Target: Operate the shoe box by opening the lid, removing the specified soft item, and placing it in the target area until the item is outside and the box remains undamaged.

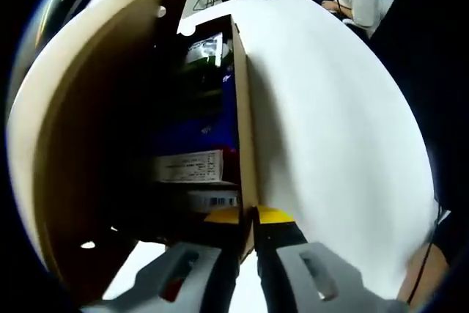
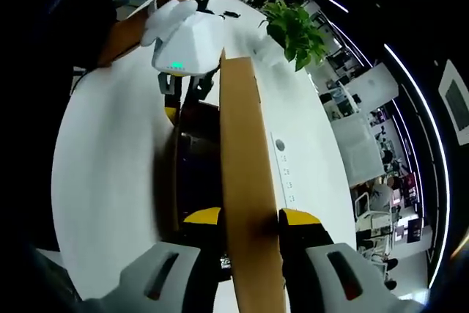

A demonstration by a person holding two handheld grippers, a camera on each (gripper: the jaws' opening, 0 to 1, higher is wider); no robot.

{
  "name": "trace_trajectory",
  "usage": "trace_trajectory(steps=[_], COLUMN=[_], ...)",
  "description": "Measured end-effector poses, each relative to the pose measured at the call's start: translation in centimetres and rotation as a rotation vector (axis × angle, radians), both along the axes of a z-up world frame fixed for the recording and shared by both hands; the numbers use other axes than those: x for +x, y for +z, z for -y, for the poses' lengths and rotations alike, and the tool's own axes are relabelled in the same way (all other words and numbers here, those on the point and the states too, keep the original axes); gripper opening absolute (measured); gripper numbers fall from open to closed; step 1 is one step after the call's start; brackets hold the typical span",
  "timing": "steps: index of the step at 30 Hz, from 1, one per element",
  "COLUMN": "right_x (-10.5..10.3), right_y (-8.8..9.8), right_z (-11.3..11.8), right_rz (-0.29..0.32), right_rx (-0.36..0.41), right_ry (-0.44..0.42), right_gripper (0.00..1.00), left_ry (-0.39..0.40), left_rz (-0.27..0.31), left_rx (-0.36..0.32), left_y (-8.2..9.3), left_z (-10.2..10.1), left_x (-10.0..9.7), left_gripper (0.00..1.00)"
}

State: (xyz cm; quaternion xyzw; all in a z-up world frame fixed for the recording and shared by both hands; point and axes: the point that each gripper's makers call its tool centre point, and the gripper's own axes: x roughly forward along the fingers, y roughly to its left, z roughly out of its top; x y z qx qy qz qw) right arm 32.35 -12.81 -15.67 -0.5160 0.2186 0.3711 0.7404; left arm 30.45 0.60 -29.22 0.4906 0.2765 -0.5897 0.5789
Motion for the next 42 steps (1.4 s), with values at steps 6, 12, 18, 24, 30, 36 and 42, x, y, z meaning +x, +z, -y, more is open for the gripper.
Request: trace_trajectory(steps=[6,12,18,24,30,36,42], right_x=[0.1,0.4,1.0,1.6,1.8,2.4,2.8], right_y=[0.2,0.5,1.4,1.9,2.2,3.0,3.1], right_z=[0.0,-0.1,0.1,0.1,0.1,0.1,0.2], right_rz=[0.01,0.023,0.053,0.07,0.084,0.135,0.147], right_rx=[-0.018,-0.014,-0.005,0.001,0.001,-0.026,-0.038], right_ry=[0.0,0.001,-0.007,-0.013,-0.013,-0.013,-0.023], right_gripper=[0.29,0.29,0.28,0.28,0.27,0.25,0.25], left_ry=[0.001,-0.012,-0.023,-0.029,-0.035,-0.035,-0.035], left_rz=[-0.003,0.004,0.005,-0.006,0.0,-0.004,-0.005], left_rx=[-0.002,-0.003,-0.002,0.003,0.006,0.002,0.001], left_y=[-0.1,-0.1,-0.3,-0.6,-0.5,-0.5,-0.5], left_z=[0.0,0.0,0.0,0.1,0.1,0.1,0.1], left_x=[-0.1,0.0,0.0,0.0,0.0,-0.1,-0.1], left_gripper=[0.05,0.05,0.05,0.05,0.05,0.05,0.05])
